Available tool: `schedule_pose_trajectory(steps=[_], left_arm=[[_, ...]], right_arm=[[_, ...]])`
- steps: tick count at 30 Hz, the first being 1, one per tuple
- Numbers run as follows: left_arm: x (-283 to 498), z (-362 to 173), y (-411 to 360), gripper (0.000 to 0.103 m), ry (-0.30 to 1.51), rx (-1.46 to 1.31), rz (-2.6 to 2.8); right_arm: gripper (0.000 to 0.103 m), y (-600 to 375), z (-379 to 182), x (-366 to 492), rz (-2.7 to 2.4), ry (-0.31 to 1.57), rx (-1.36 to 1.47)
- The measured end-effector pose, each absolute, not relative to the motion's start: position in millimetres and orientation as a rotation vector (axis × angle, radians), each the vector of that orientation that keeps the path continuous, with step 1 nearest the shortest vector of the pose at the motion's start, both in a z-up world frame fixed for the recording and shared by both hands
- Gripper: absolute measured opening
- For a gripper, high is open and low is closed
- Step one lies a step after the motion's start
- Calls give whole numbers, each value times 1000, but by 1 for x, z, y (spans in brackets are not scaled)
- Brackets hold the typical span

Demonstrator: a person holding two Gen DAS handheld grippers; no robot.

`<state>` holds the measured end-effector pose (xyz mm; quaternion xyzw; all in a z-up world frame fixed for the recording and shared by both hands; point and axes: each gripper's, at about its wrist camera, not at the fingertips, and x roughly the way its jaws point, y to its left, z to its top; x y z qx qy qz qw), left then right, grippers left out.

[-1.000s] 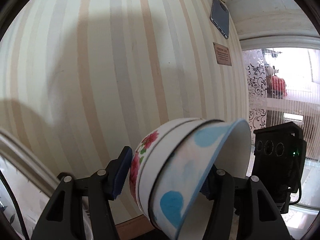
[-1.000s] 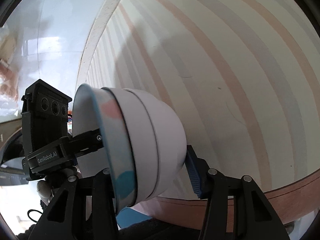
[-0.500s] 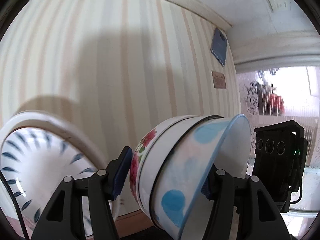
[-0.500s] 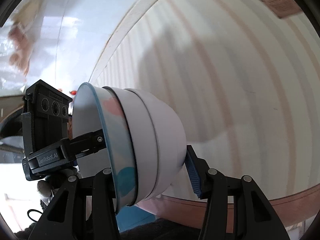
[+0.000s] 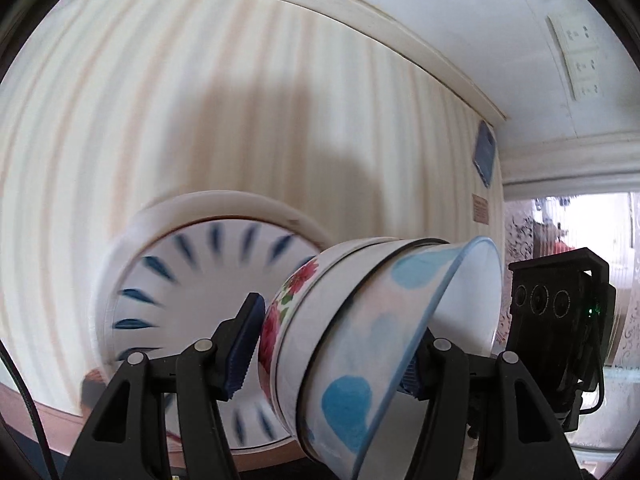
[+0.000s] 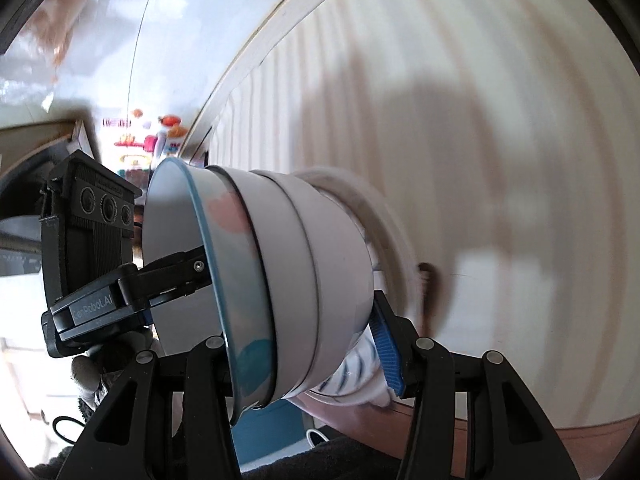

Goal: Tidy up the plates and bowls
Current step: 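Carry the bowl stack with both grippers and lower it onto the plate stack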

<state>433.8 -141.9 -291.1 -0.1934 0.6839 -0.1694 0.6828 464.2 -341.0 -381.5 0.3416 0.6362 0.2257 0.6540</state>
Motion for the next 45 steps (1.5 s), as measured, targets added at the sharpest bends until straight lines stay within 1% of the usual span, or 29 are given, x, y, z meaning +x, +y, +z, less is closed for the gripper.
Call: schedule_pose_trajectory(steps=[10, 29, 35, 37, 42, 43, 44, 45], left_arm=[[434, -310, -100, 58, 1525, -473, -297], [432, -324, -89, 59, 1541, -478, -324], [428, -300, -93, 57, 1479, -287, -235], [424, -291, -90, 58, 1452, -253, -201], [411, -271, -81, 58, 1392, -198, -123], [408, -268, -80, 58, 1382, -191, -115], [404, -263, -78, 59, 1365, -179, -101], [401, -259, -77, 60, 1354, -167, -96]], right_arm=[[52, -287, -398, 468, 549, 1498, 712], [52, -281, -402, 465, 519, 1533, 649], [52, -275, -394, 459, 502, 1526, 578], [52, -273, -384, 455, 486, 1505, 518], [53, -276, -352, 444, 442, 1445, 430], [53, -276, -347, 442, 431, 1438, 411], [57, -277, -339, 438, 407, 1429, 380], [64, -278, -332, 434, 391, 1417, 361]])
